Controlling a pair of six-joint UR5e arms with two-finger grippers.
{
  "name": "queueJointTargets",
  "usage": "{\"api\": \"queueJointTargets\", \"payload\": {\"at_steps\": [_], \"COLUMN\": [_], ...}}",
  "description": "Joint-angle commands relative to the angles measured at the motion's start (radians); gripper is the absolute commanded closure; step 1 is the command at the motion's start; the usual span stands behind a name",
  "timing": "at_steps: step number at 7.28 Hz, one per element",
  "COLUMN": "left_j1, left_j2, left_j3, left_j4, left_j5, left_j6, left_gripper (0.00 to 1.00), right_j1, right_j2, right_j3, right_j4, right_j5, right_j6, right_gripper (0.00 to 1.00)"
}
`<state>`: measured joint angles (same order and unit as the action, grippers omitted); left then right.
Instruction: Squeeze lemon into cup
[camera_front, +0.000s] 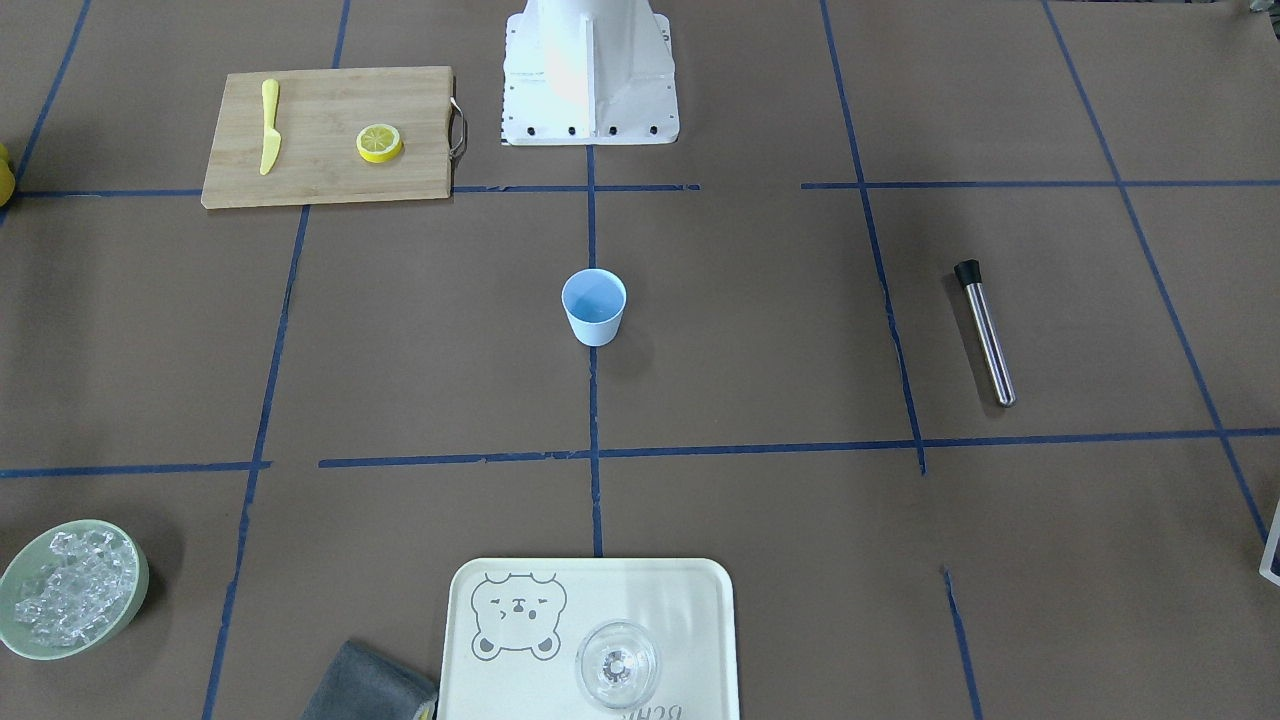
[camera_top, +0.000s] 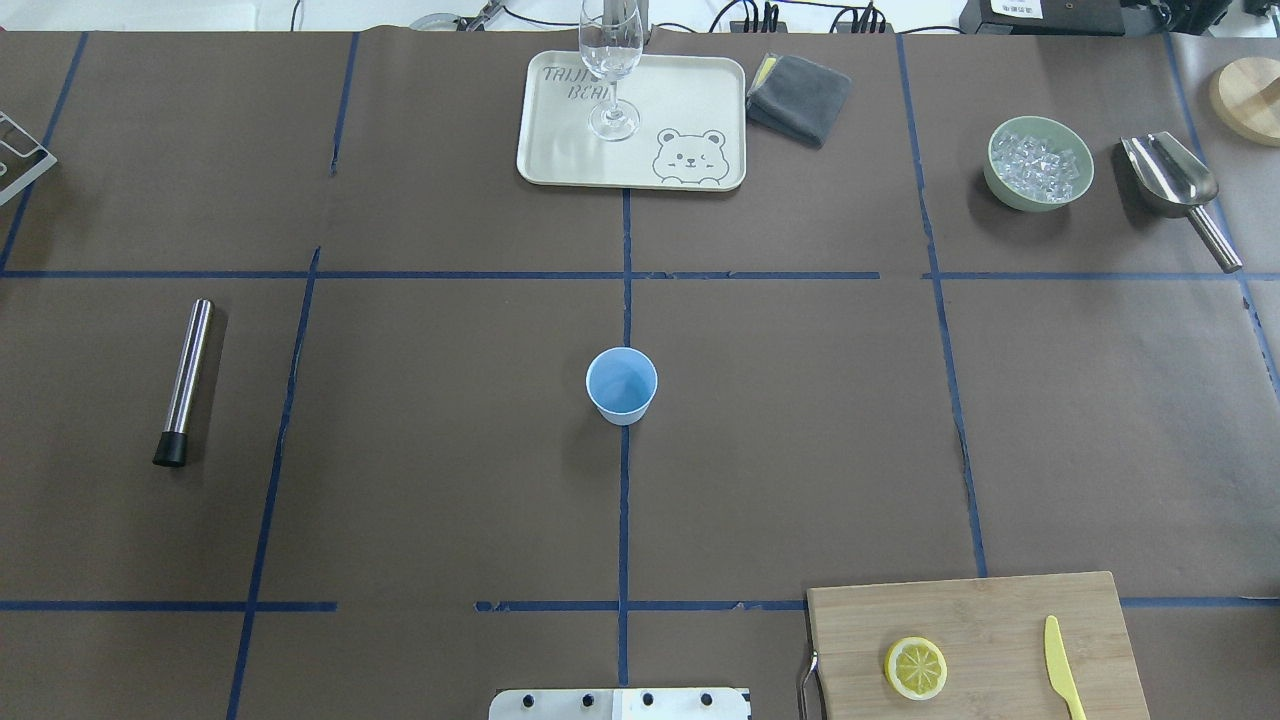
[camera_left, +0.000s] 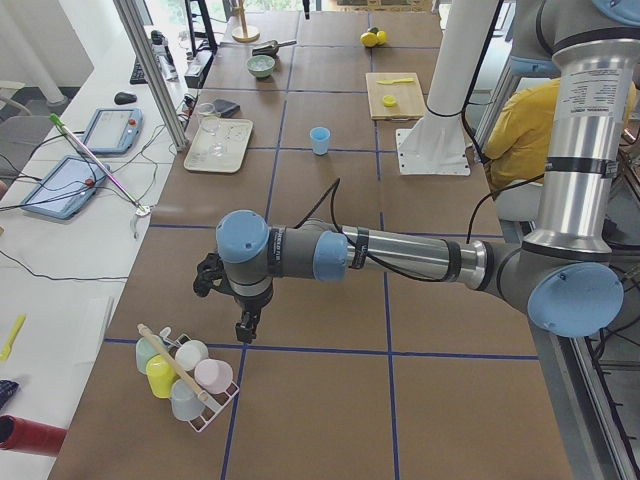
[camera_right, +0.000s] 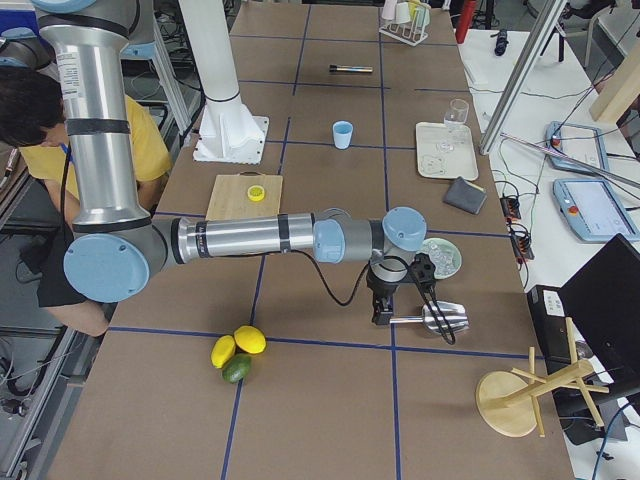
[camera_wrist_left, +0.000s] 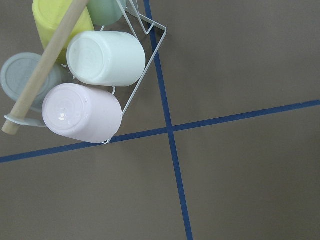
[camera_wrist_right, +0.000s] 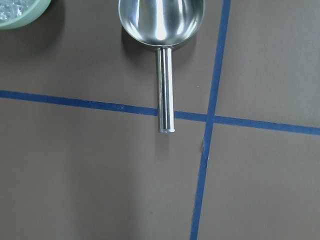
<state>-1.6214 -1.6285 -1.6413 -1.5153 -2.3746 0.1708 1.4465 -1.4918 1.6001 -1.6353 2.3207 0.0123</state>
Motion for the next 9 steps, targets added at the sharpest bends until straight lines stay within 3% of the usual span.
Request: {"api": "queueJointTargets", "payload": {"at_steps": [1, 6, 8, 9], "left_j1": [0.000, 0.000, 0.000, 0.003], "left_j2": [-0.001, -0.004, 0.008, 0.010], "left_j3": [0.000, 0.000, 0.000, 0.000], "left_j4": [-0.002, -0.005, -0.101, -0.136], "left_j5": [0.000, -0.002, -0.002, -0.002], "left_j6": [-0.001, 0.004, 0.003, 0.001], "left_gripper": [0.00, 0.00, 0.00, 0.00], "right_j1": [0.000, -0.002, -0.032, -0.046], "right_j2": [0.001, 0.002, -0.001, -0.004], "right_j3": [0.000, 0.032, 0.066, 0.110], "right_j4": [0.000, 0.002, 0.002, 0.002], "right_j5": [0.000, -0.001, 0.005, 0.050], "right_j6": [-0.002, -0.009, 0.000, 0.018], "right_gripper": [0.00, 0.00, 0.00, 0.00]}}
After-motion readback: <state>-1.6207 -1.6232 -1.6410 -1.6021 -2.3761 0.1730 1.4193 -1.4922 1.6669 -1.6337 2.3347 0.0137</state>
